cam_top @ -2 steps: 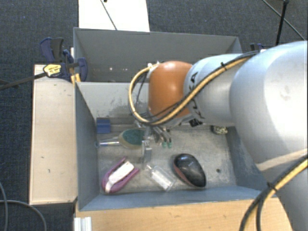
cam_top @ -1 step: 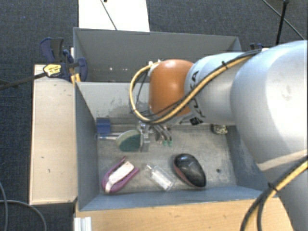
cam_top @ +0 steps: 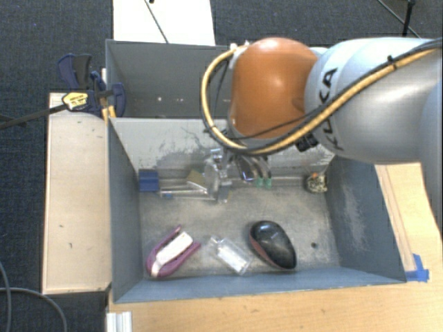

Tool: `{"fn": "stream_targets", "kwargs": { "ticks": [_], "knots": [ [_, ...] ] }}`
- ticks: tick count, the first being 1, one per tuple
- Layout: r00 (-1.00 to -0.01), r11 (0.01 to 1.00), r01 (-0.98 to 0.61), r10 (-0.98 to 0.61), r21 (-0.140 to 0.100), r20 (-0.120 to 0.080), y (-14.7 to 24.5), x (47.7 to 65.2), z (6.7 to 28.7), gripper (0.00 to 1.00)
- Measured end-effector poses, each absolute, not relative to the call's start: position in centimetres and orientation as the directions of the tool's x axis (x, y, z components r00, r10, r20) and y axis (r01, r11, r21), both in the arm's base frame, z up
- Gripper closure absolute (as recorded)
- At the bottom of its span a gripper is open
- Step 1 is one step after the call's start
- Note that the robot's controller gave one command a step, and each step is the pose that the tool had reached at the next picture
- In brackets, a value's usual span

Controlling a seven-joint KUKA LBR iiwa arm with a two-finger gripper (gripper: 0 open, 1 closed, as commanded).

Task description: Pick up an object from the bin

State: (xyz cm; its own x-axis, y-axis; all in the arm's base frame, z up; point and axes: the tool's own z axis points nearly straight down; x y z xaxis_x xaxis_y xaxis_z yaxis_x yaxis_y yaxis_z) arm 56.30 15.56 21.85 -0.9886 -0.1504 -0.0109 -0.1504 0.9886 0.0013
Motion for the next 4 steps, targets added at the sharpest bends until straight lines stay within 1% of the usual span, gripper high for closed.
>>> {"fn": "stream_targets", "kwargs": {
  "ticks": [1, 2, 3, 4],
  "knots": [
    [-0.997, 0.997, -0.073, -0.073, 0.003, 0.003, 22.2, 55.4, 14.5, 1.0],
    [-0.991, 0.991, -0.133, -0.133, -0.004, -0.002, 13.1, 55.3, 16.3, 1.0],
    [-0.99, 0.99, -0.138, -0.138, 0.001, -0.002, 13.6, 55.2, 16.2, 0.0],
    [-0.968, 0.968, -0.252, -0.252, 0.0, 0.002, 13.2, 56.2, 8.1, 0.0]
  ]
}}
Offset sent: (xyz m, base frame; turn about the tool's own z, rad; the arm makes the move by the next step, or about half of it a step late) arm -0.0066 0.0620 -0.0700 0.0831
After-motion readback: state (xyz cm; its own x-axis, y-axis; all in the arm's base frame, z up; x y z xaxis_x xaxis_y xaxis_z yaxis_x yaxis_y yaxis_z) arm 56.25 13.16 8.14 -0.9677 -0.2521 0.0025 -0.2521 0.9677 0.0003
